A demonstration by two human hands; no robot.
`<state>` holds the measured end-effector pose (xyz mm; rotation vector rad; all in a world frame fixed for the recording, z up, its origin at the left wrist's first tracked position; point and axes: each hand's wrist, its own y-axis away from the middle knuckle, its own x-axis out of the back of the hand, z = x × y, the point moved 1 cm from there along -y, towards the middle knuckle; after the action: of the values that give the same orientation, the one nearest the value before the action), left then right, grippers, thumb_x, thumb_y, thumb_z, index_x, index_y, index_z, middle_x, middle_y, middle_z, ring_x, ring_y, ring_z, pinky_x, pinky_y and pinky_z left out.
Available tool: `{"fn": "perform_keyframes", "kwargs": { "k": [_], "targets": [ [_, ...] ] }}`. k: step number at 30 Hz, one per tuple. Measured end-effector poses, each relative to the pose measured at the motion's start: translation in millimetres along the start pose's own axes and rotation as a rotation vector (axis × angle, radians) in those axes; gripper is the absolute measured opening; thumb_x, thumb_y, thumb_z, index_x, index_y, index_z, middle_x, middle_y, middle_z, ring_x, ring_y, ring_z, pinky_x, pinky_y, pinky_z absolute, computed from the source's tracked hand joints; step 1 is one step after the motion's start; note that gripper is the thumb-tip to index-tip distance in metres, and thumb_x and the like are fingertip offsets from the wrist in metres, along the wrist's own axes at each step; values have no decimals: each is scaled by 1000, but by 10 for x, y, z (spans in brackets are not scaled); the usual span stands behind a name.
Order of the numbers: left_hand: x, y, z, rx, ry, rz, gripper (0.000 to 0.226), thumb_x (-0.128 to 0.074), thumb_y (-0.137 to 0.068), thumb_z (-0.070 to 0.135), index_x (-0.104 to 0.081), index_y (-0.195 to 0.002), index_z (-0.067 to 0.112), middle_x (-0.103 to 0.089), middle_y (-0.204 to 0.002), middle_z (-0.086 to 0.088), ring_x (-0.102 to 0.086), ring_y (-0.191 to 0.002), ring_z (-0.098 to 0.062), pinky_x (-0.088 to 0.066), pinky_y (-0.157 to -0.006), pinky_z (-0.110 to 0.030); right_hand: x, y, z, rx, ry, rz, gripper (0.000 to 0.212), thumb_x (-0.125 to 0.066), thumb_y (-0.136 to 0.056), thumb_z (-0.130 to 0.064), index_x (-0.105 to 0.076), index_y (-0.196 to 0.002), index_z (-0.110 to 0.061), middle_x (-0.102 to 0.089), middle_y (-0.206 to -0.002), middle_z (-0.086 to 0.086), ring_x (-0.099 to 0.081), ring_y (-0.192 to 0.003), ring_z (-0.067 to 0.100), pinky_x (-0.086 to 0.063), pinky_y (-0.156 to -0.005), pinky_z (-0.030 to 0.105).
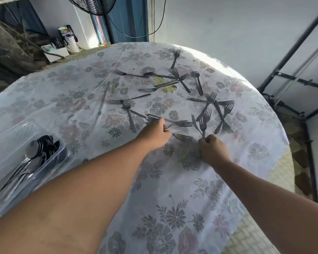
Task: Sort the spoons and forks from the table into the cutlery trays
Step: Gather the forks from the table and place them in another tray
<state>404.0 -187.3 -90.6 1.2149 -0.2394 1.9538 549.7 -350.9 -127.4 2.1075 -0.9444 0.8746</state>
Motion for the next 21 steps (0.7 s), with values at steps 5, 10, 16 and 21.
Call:
{"fn": "perform_keyframes", "kwargs": {
  "k": [5, 10, 16, 21],
  "targets": [
    [-70, -197, 32, -111, -189, -24, 12, -66, -93, 24, -59, -100, 18, -64, -97, -6, -62, -87, -28, -47, -67, -35, 43, -27, -26, -9, -153, 149, 26, -47, -98, -33, -60, -105, -12, -67, -92, 9, -61, -87, 34, -52, -76, 42],
    [-181, -293, -75, -226, -312, 97, 15, -69, -91, 11, -62, -101, 20, -50, -102, 1, -61, -87, -27, -49, -68, -39, 95, -203, 16, -78, -9, 167, 37, -57, -96, -44, -61, -110, -10, -70, -97, 10, -69, -89, 34, -58, -82, 43],
    [-189, -319, -117, -282, -325, 118, 9, -68, -93, 17, -65, -87, 23, -64, -90, 0, -64, -82, -28, -43, -64, -33, -37, -278, -48, -120, 173, 192, 41, -61, -93, -44, -69, -105, -6, -62, -115, 20, -61, -102, 38, -52, -85, 41],
    [-212, -334, -72, -256, -365, 93, 6, -65, -94, 12, -61, -94, 17, -66, -96, -4, -63, -83, -28, -43, -63, -35, -81, -243, -129, -134, 169, 129, 32, -58, -94, -31, -71, -108, -5, -62, -114, 21, -61, -103, 40, -55, -88, 43]
  ]
}}
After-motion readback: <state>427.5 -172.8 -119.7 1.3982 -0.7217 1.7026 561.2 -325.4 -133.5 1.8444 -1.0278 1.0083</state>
